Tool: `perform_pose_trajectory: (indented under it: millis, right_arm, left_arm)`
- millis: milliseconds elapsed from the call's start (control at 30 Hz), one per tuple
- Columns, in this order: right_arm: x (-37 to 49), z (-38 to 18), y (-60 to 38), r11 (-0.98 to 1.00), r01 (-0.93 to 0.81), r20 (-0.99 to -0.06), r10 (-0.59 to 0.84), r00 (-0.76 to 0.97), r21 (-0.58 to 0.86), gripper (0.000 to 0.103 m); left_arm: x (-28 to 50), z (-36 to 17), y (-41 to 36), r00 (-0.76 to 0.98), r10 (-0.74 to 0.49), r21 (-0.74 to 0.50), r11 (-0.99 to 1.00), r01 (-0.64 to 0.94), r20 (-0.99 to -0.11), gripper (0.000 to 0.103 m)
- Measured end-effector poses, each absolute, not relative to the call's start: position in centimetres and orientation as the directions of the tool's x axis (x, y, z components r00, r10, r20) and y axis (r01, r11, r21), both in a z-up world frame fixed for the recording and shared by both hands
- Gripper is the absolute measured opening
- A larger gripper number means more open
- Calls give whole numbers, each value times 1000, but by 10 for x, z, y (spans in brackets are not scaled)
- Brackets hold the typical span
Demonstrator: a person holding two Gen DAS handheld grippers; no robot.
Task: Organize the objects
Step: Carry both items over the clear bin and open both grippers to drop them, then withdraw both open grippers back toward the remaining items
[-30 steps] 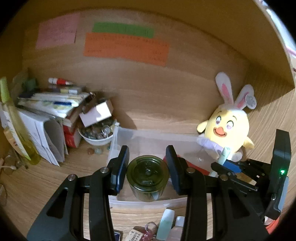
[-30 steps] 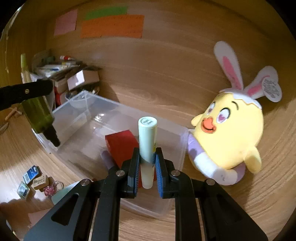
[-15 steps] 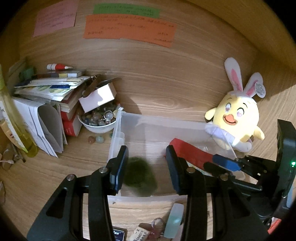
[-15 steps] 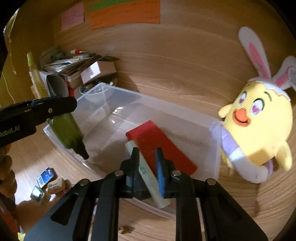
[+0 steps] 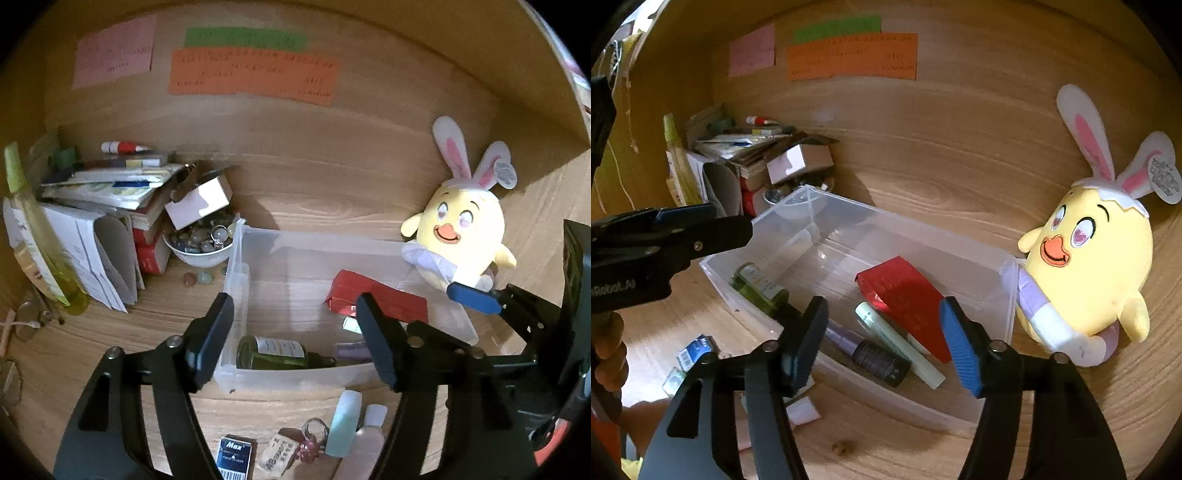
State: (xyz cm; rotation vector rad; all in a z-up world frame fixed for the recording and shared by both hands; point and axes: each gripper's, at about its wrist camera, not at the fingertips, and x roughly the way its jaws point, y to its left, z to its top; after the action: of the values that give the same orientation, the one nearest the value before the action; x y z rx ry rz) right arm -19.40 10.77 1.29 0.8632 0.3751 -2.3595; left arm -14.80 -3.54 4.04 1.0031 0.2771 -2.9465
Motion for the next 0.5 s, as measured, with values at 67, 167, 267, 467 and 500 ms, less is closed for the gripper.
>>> perform_pose_trajectory:
  millis: [67,167,267,467,500]
  right_arm:
    - [-190,18,111,-786,616,-649,-442,-619,-52,70]
    - [-182,24,115,-787,615,-634,-447,-631,-58,70]
    - [-171,28,119,-786,615,-622,-447,-643,-71,74]
    - [-147,31,126,-781,617,-596,-452,-664,-95,80]
    - [-143,31,126,-779,619,-594,-452,-665,-100,80]
  left_arm:
    - [-142,44,-34,-800,41,-153,-986,64,-599,75]
    - [-130,50,-30,-808,23,-119,-991,59,-589,80]
    - [-115,53,-28,-818,12,-95,-994,52,-575,87]
    - [-93,54,-28,-824,19,-86,-996,36,-567,92]
    - [-90,53,-29,-823,17,-82,-996,37,-568,92]
